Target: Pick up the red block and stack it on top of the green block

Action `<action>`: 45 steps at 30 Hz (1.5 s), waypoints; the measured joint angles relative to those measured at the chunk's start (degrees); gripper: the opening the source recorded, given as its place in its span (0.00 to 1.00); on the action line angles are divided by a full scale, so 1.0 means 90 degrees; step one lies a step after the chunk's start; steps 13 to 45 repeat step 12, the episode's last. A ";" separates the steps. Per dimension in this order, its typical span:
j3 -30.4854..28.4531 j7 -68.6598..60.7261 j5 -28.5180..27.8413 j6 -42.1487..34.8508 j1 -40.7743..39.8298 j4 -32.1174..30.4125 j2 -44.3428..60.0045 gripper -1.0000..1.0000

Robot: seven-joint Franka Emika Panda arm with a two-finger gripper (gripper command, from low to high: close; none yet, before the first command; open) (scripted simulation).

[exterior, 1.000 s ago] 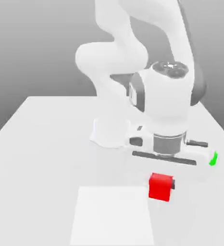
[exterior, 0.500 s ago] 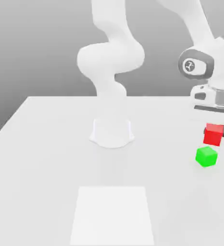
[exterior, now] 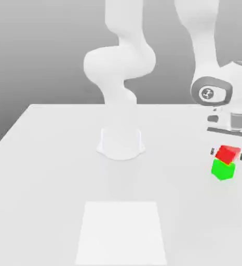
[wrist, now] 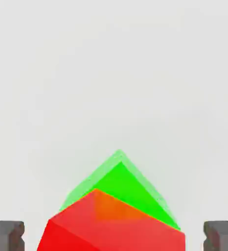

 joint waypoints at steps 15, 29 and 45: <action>-0.0029 -0.1548 0.2185 -0.1255 0.0557 -0.0063 -0.1497 1.00; -0.0029 -0.1548 0.2185 -0.1255 0.0557 -0.0063 -0.1497 1.00; -0.0029 -0.1548 0.2185 -0.1255 0.0557 -0.0063 -0.1497 1.00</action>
